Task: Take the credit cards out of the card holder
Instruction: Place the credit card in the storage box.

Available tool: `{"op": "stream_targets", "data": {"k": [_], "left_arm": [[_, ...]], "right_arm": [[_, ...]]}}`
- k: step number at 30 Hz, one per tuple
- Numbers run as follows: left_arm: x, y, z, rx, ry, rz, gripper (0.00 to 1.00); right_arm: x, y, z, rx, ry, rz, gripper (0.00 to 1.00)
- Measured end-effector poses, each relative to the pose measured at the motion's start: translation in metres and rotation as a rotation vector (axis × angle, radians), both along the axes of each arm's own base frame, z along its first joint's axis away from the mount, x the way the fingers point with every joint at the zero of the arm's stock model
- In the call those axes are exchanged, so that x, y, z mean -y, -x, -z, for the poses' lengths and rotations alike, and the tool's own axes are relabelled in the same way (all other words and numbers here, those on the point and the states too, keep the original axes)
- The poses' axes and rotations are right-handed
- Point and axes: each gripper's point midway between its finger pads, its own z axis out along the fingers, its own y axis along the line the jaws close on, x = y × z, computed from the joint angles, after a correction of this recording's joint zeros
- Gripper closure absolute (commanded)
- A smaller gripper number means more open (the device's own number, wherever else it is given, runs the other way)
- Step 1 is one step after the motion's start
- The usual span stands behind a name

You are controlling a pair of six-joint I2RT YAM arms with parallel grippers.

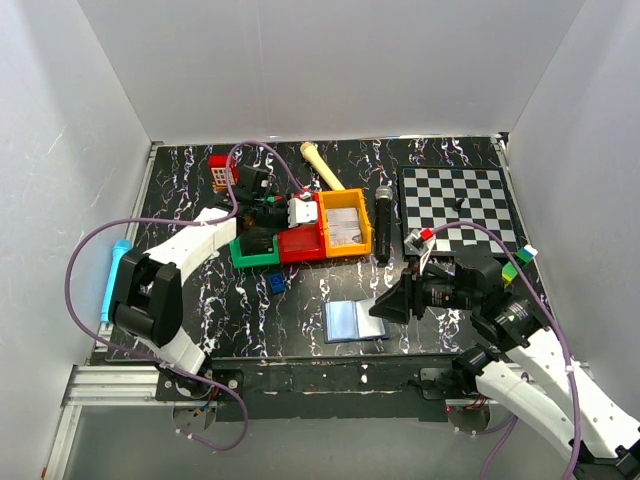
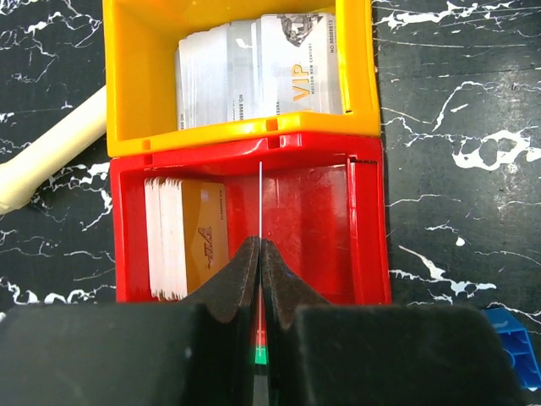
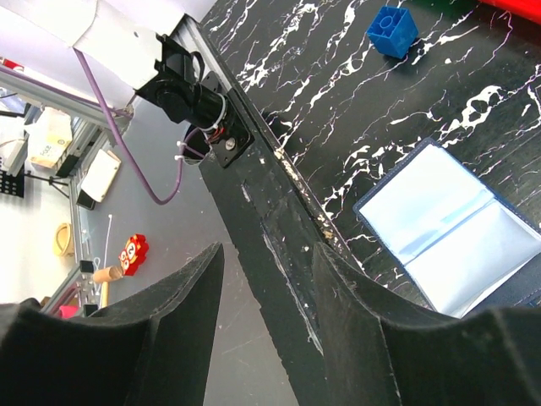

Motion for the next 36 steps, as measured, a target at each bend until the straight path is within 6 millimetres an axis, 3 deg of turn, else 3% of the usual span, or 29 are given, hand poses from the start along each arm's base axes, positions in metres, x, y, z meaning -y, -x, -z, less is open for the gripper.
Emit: {"op": "stream_targets", "data": {"k": [20, 36], "left_arm": [[0.000, -0.031, 0.022, -0.001, 0.024, -0.048, 1.00], [0.002, -0.041, 0.052, -0.041, 0.003, -0.063, 1.00]], "right_arm": [[-0.004, -0.006, 0.012, -0.049, 0.037, 0.003, 0.46], [-0.006, -0.010, 0.020, -0.080, 0.062, 0.007, 0.46]]}}
